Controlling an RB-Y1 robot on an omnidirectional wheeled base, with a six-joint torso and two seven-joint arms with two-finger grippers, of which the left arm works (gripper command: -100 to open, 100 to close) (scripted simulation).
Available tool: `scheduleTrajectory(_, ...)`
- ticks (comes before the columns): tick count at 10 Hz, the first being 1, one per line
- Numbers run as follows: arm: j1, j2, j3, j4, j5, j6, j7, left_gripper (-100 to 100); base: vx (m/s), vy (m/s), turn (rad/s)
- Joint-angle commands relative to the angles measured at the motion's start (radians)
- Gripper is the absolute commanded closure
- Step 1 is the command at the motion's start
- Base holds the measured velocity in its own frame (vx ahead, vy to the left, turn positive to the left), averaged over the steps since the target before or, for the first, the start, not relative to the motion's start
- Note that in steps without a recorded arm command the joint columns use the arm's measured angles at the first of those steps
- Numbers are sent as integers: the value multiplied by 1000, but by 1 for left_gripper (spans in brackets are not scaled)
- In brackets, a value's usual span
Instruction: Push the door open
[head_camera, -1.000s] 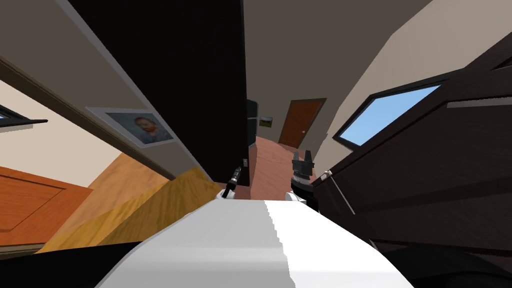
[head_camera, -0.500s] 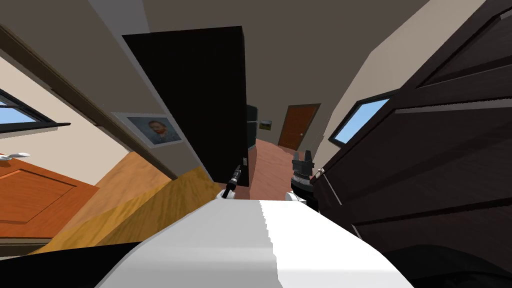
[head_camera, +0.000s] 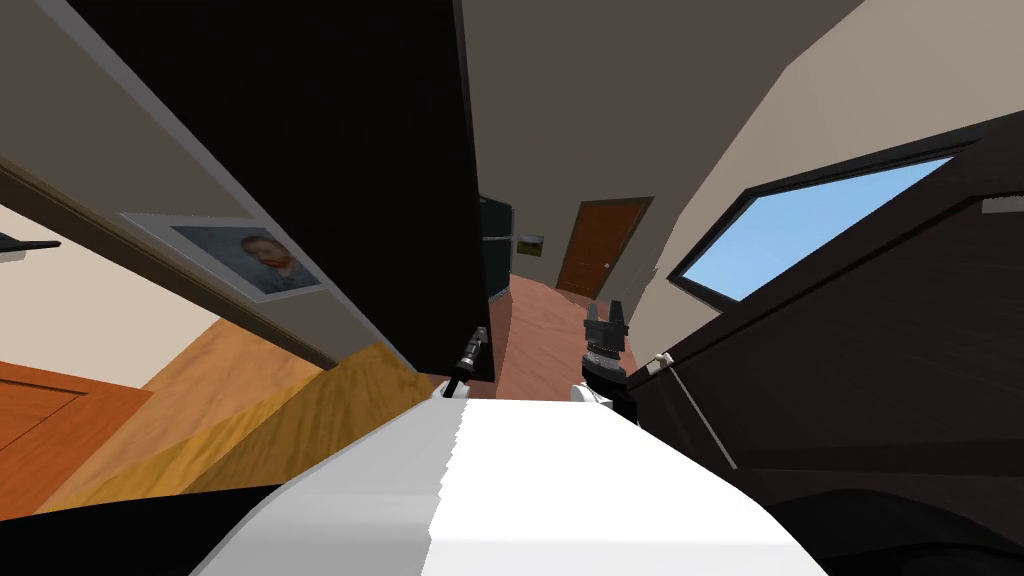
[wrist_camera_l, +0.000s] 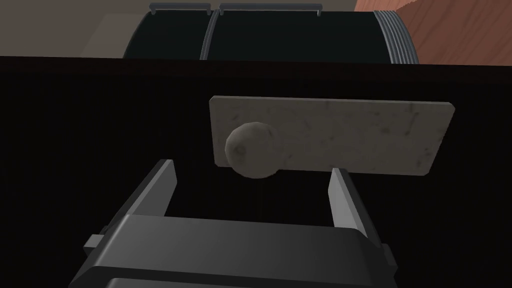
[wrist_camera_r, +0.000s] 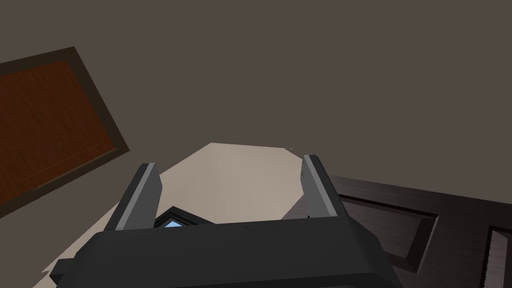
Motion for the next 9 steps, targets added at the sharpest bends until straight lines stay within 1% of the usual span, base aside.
scheduleTrajectory(1, 4, -3, 3, 0, 1, -7, -3, -100, 230, -61, -34)
scheduleTrajectory(2, 2, -1, 2, 0, 1, -4, -1, -100, 102, -36, 7)
scheduleTrajectory(3, 2, -1, 2, 0, 1, -4, -1, 100, -22, 6, 6)
scheduleTrajectory(8, 2, -1, 2, 0, 1, -4, -1, 100, -19, 6, -5)
scheduleTrajectory(9, 4, 4, 17, 3, 8, 0, -9, 100, 100, -40, 10)
